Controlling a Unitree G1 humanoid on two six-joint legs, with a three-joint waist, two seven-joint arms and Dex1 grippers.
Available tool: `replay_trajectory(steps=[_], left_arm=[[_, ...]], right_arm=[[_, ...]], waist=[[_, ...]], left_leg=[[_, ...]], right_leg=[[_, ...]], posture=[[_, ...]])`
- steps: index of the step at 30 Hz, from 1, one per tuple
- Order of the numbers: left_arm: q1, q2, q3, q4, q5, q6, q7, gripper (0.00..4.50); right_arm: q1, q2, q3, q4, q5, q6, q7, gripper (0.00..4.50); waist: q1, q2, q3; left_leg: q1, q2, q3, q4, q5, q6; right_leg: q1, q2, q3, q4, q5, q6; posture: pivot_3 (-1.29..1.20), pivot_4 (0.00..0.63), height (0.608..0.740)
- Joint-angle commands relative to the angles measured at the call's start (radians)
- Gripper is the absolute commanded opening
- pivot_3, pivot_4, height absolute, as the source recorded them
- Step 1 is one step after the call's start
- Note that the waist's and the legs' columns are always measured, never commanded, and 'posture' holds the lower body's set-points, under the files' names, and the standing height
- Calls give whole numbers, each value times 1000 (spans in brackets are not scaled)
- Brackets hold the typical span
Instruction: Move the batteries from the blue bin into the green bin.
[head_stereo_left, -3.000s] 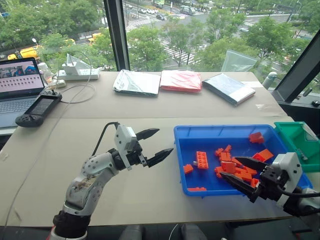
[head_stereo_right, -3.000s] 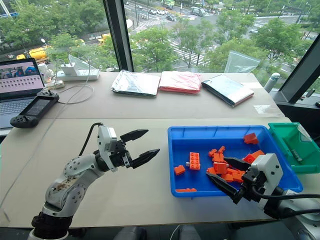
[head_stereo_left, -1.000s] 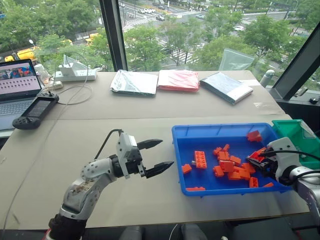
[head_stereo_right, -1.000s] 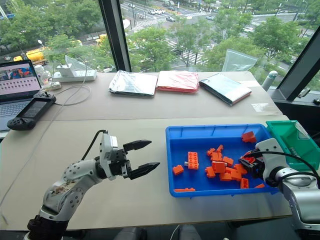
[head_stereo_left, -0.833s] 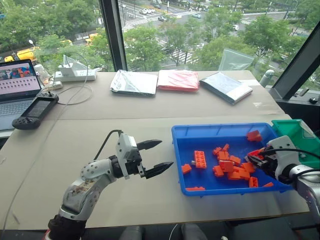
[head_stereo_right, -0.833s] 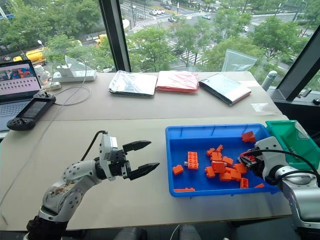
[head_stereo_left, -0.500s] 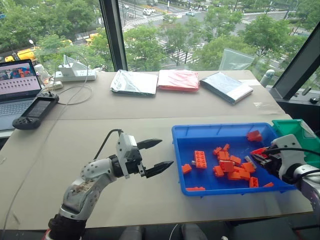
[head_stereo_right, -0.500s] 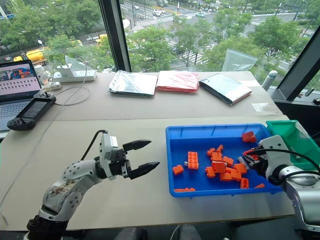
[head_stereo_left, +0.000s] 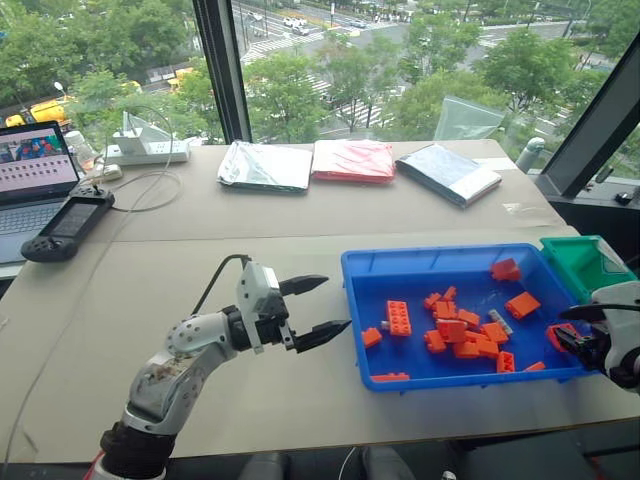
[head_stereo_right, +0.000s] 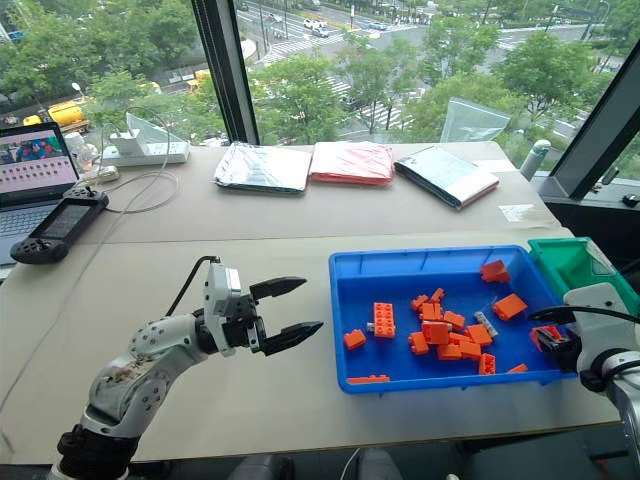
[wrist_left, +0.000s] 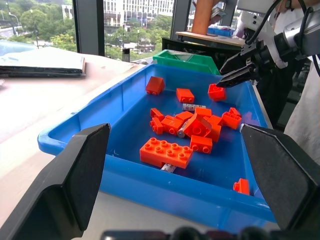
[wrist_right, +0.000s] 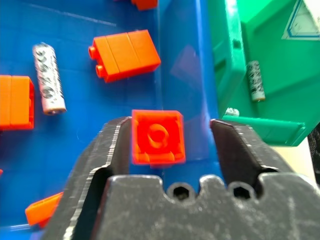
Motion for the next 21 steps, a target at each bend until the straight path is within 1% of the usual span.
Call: replay_trajectory(steps=[1, 6, 11, 17, 18, 19, 21], left_arm=[[-14, -2, 2, -43, -10, 7, 9, 4500], [-17, -8, 0, -45, -8, 12, 21, 4500], [-8, -11, 4, -46, -4, 9, 34, 4500], [15, -10, 7, -56, 3, 3, 47, 4500], [17, -10, 7, -56, 3, 3, 49, 4500], [20, -8, 7, -57, 4, 2, 51, 4500], [23, -7, 7, -57, 5, 1, 53, 4500]], right_arm=[[-89, 13, 45, -15, 39, 16, 14, 4432], [-163, 44, 137, 112, 47, 38, 24, 4432], [-162, 23, 181, 160, 47, 25, 52, 4432], [-162, 27, 226, 231, 44, 4, 79, 4432], [-163, 28, 233, 239, 42, -2, 81, 3928], [-166, 29, 243, 249, 39, -8, 83, 3737], [-172, 31, 261, 272, 32, -19, 84, 3050]], waist=[[0, 0, 0], [3, 0, 0], [4, 0, 0], [1, 0, 0], [1, 0, 0], [1, 0, 0], [1, 0, 0]], left_leg=[[0, 0, 0, 0, 0, 0], [0, 0, 0, 0, 0, 0], [-1, -1, 0, 0, 0, 1], [-1, 0, 0, 0, 0, 1], [0, 0, 0, 0, -1, 1], [0, 0, 0, 0, -1, 1], [0, 0, 0, 0, 0, 1]], right_leg=[[0, 0, 0, 0, 0, 0], [0, 0, 0, 0, 0, 0], [-1, -1, 0, -1, 0, 0], [-1, -1, 0, 0, 0, 0], [0, -1, 0, 0, 0, 0], [0, 0, 0, 0, 0, 0], [1, 0, 0, 0, 0, 0]], posture=[[0, 150, 740], [0, 150, 740], [0, 150, 740], [0, 150, 740], [0, 150, 740], [0, 150, 740], [0, 150, 740]])
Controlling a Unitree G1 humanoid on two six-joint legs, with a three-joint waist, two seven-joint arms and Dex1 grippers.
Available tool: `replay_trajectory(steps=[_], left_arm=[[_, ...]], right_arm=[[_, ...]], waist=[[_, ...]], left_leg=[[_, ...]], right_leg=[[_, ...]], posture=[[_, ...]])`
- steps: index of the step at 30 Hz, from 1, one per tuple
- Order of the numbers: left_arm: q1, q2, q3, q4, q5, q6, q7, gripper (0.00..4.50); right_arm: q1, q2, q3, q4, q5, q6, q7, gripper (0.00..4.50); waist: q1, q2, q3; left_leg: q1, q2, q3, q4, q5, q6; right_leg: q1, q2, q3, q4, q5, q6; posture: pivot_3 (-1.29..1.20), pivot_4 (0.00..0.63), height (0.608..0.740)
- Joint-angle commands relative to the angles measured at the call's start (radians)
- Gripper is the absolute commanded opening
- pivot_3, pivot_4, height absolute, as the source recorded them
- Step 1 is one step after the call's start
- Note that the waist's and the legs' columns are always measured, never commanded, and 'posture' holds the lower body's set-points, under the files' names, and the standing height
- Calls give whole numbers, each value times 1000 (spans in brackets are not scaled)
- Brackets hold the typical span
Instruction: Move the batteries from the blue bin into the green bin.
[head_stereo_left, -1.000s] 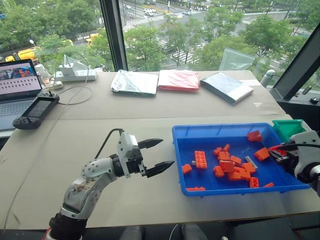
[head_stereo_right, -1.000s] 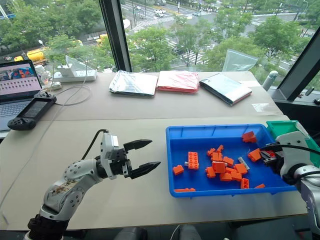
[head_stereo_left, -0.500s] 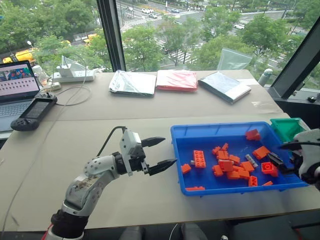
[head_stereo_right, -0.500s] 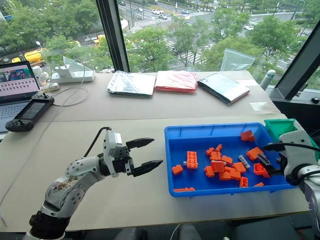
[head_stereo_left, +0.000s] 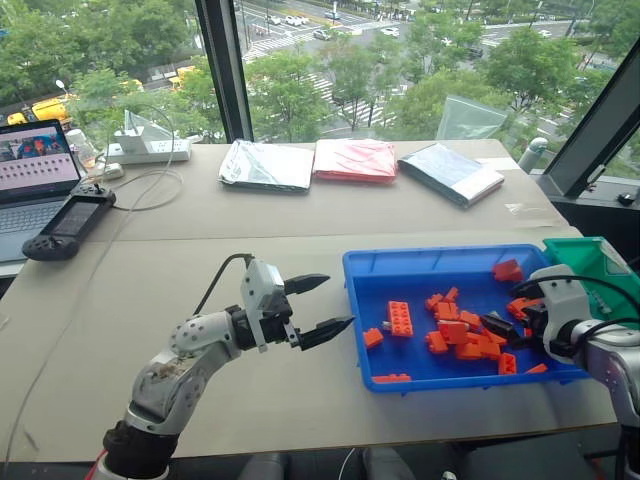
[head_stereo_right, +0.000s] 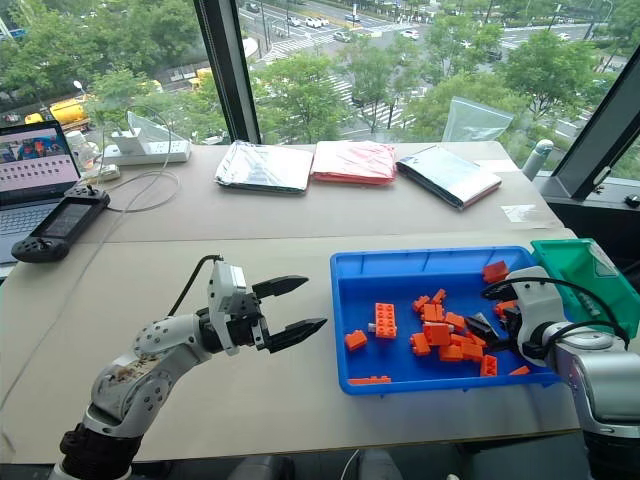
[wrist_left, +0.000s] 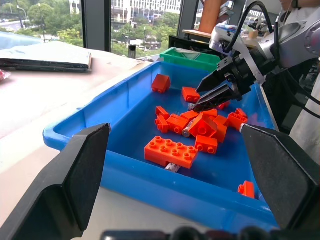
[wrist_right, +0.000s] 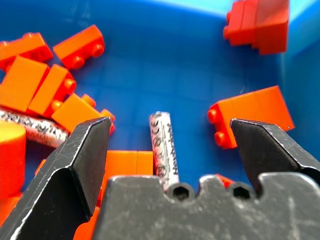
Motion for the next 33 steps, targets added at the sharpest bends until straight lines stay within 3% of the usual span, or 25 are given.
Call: replay_trajectory(steps=[1, 8, 16, 20, 26, 29, 33], left_arm=[[8, 2, 9, -44, 4, -16, 7, 4500], [13, 4, 13, -44, 7, -16, 14, 4500], [12, 1, 12, -34, 8, -19, 15, 4500], [9, -2, 10, -27, 10, -22, 13, 4500], [8, -5, 6, -30, 8, -18, 10, 4500], [7, -5, 4, -28, 8, -18, 7, 4500], [5, -5, 5, -23, 10, -20, 3, 4500]], right_arm=[[-9, -6, 32, 44, -20, -25, 4, 2703], [-11, -11, 55, 95, -27, -55, 6, 307], [-18, -20, 21, 80, -31, -74, -8, 247], [-49, -24, -63, 47, -35, -70, -55, 247], [-202, 11, -265, 67, -116, -227, -274, 247], [-239, 18, -314, 127, -187, -277, -394, 247], [-245, 21, -312, 177, -225, -267, -450, 247]], waist=[[0, 0, 0], [1, 0, 0], [1, 0, 0], [1, 0, 0], [-1, 2, 0], [1, 2, 0], [2, 2, 0]], left_leg=[[0, 0, 0, 0, 0, 0], [0, 0, 0, 0, 0, 0], [0, 0, 0, 0, 0, 0], [0, 0, 0, 0, 0, 0], [-1, 0, 0, -1, 0, 0], [-1, 0, 0, -1, 0, 0], [-2, -1, 1, -1, 0, 0]], right_leg=[[0, 0, 0, 0, 0, 0], [0, 0, 0, 0, 0, 0], [0, 0, 0, 0, 0, 0], [0, 0, 0, 0, 0, 0], [-2, 0, 1, 1, 0, 0], [-2, 0, 0, 0, 0, 0], [-1, -1, 0, -1, 0, 0]], posture=[[0, 150, 740], [0, 150, 740], [0, 150, 740], [0, 150, 740], [0, 150, 740], [0, 150, 740], [0, 150, 740]])
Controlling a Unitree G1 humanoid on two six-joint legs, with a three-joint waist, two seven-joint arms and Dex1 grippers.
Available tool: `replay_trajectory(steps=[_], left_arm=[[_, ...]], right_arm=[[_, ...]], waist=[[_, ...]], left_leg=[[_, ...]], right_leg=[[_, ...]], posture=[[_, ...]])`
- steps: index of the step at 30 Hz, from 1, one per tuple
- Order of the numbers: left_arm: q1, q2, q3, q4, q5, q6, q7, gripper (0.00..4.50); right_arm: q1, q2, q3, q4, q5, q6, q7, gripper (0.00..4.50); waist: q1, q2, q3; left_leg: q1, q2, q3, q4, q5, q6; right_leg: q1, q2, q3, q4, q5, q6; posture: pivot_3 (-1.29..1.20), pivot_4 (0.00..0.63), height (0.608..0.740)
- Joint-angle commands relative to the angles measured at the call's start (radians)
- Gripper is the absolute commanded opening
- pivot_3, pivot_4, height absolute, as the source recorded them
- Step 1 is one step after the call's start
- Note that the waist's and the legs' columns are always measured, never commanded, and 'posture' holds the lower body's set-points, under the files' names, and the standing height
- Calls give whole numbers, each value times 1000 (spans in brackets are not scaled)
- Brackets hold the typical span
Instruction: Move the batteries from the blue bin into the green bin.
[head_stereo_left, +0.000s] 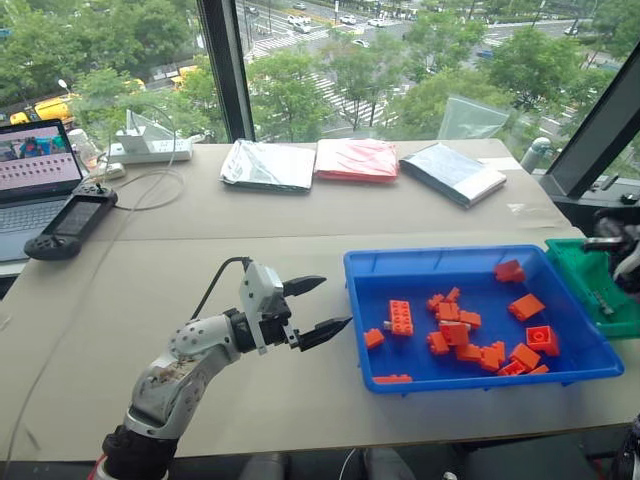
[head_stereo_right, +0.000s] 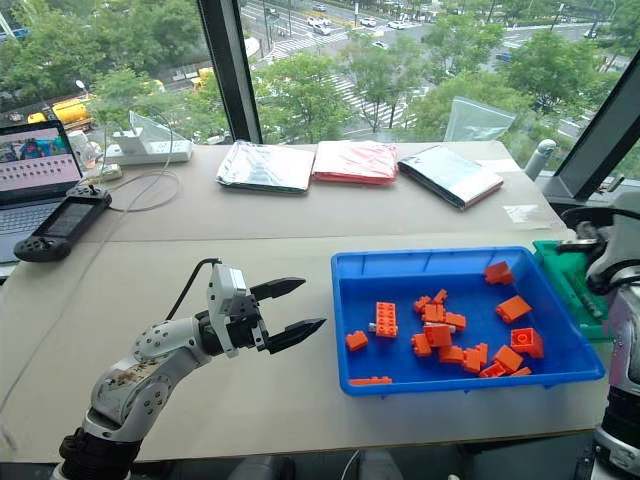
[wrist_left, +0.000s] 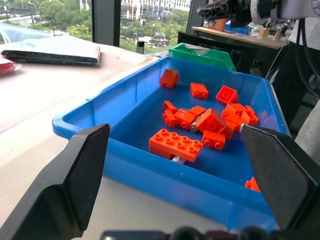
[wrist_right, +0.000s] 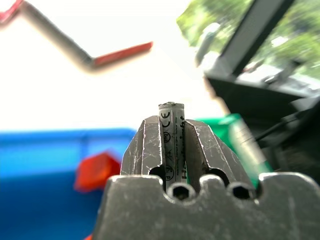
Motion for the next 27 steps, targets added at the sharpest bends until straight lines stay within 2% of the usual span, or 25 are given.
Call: replay_trajectory(steps=[1, 2, 4, 11, 13, 14, 17, 20, 24, 27], left_arm=[[-10, -1, 5, -22, -2, -19, -10, 4500], [-9, -1, 5, -21, -2, -19, -10, 4500], [-8, -2, 5, -21, 0, -21, -10, 4500], [-1, -2, 5, -23, 3, -22, -11, 4500], [0, -1, 6, -23, 4, -24, -13, 4500], [1, 0, 7, -23, 4, -24, -13, 4500], [4, 1, 8, -22, 4, -26, -16, 4500], [7, 0, 9, -23, 2, -26, -19, 4500], [11, -2, 8, -19, 1, -32, -24, 4500], [15, -4, 7, -20, -2, -30, -26, 4500]], right_arm=[[-6, 3, -20, 34, -41, -4, -51, 247], [-8, 8, -20, 43, -42, -5, -58, 247], [-7, 7, -16, 64, -49, -12, -64, 1247], [-26, 7, -26, 88, -43, -26, -61, 3488], [-33, 6, -24, 71, -34, -37, -46, 4260], [-35, 5, -16, 53, -20, -45, -24, 4412], [-9, 6, 45, -56, 76, -35, 135, 4412], [145, -40, 127, -269, 215, 5, 381, 4412], [328, -89, 113, -478, 369, 76, 558, 4412], [435, -100, 57, -601, 484, 108, 650, 4412]], waist=[[-4, 0, 0], [-4, 0, 0], [-7, 1, 0], [-8, 3, -1], [-8, 3, -1], [-8, 3, -1], [-11, 3, -1], [-11, 3, -1], [3, 3, -1], [6, 3, -1]], left_leg=[[0, 0, 0, 0, 0, 0], [0, 0, 0, 0, 0, 0], [1, 1, 0, 0, 0, 0], [1, 0, 0, 0, 0, 0], [1, 0, 0, 0, 0, 0], [1, 0, 0, 0, 0, 0], [1, 1, 0, 0, 0, 0], [1, 1, 0, -1, 0, 0], [0, 2, -3, -1, -1, 1], [-1, 2, -2, 0, -1, 2]], right_leg=[[0, 0, 0, 0, 0, 0], [0, 0, 0, 0, 0, 0], [0, 1, 1, 0, 0, 0], [0, 1, 1, 1, 0, 0], [0, 1, 1, 1, 0, 0], [0, 1, 1, 1, 0, 0], [0, 1, 1, 0, 0, 0], [0, 2, 1, 0, 0, 0], [0, 1, 0, -1, 0, 0], [1, -1, 0, -4, 0, 2]], posture=[[0, 150, 740], [0, 150, 740], [0, 150, 740], [0, 150, 740], [0, 150, 740], [0, 150, 740], [0, 150, 740], [0, 150, 740], [0, 150, 740], [0, 150, 740]])
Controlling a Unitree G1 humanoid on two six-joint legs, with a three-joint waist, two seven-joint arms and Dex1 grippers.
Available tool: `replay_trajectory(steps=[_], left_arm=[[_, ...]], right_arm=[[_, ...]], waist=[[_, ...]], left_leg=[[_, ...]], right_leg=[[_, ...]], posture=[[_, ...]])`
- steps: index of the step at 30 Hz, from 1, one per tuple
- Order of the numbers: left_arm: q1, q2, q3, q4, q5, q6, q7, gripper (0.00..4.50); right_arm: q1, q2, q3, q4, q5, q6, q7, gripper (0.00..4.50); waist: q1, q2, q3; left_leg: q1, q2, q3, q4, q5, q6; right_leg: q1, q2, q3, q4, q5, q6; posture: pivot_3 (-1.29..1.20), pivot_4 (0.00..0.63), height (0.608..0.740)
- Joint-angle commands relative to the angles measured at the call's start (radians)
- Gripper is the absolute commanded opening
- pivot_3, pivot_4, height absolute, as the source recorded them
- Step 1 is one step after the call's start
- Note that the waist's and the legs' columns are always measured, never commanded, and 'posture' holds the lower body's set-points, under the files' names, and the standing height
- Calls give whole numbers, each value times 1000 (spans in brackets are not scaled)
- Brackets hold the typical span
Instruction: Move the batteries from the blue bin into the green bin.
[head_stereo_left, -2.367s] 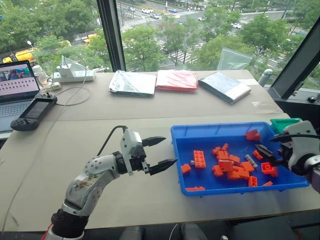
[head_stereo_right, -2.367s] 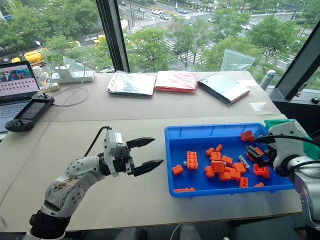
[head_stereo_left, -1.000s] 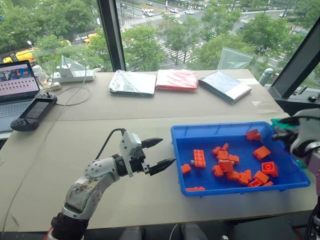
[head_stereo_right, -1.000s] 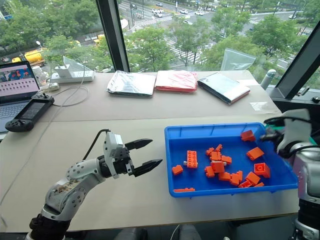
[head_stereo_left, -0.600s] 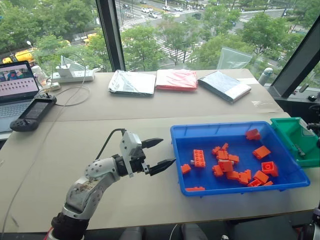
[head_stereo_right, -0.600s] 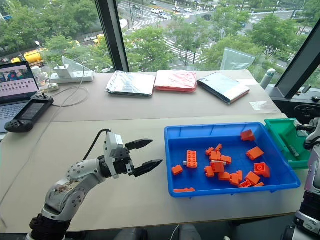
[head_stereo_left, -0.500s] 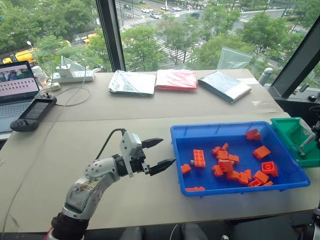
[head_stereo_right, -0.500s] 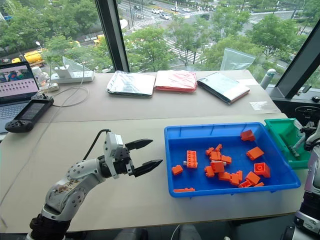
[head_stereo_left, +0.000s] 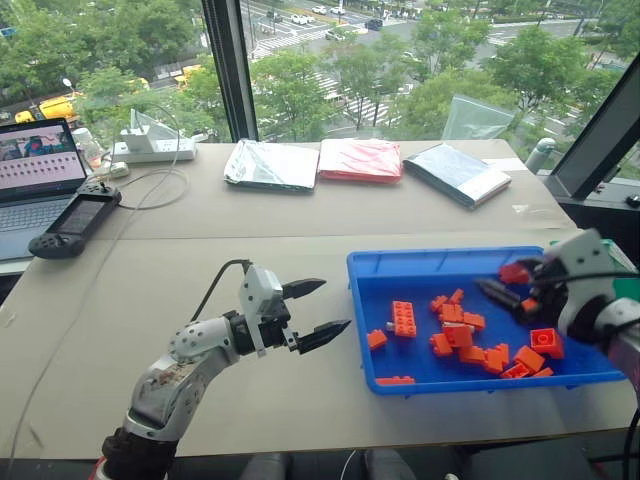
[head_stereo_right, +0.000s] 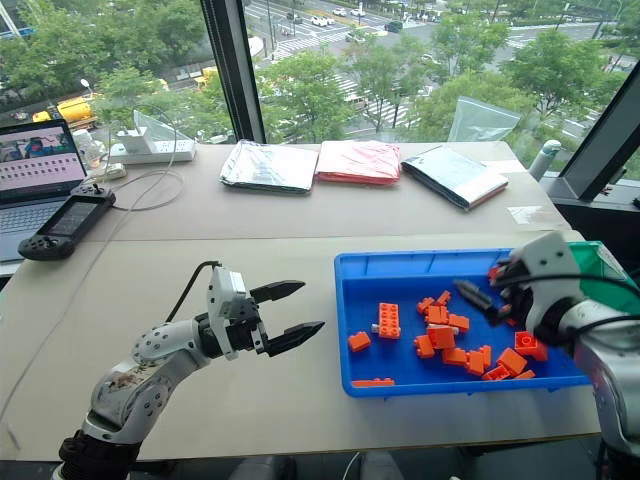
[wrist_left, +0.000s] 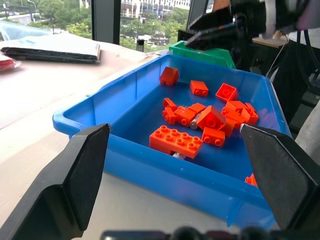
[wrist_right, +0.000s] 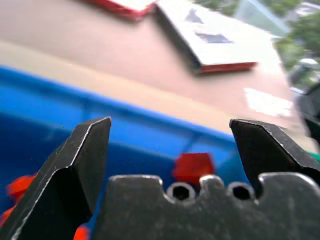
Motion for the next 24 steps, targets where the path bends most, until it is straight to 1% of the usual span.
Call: replay_trajectory(steps=[1, 5, 11, 17, 24], left_arm=[[3, -5, 3, -27, -10, -19, -10, 4500], [5, -4, -3, -30, -17, -13, -18, 4500], [-7, -4, -6, -22, -19, -6, -27, 4500], [-20, 0, -8, -20, -25, 3, -35, 4500], [-25, 1, -2, -24, -23, 13, -30, 4500]], right_arm=[[86, -37, -105, -157, 128, 42, 98, 4412], [132, -42, -86, -179, 137, 68, 73, 4412], [185, -21, -26, -174, 76, 59, -5, 4412], [165, 49, 42, -136, 25, 83, -132, 4412], [133, 102, 79, -93, 11, 85, -185, 4412]], waist=[[1, 0, 0], [0, -1, 0], [0, -1, 0], [0, -1, 0], [0, -1, 0]], left_leg=[[0, 0, 0, 0, 0, 0], [1, 0, 1, 0, 0, 0], [1, 0, 1, 0, 0, 0], [1, -1, 1, 0, 0, 0], [1, -1, 1, 0, 0, 0]], right_leg=[[1, 0, 0, -1, 0, 0], [1, 1, 0, -1, 0, 0], [1, 2, 0, -1, 0, 0], [1, 2, 0, -1, 0, 0], [0, 2, 0, -1, 0, 0]], posture=[[0, 150, 740], [0, 150, 740], [0, 150, 740], [0, 150, 740], [0, 150, 740]])
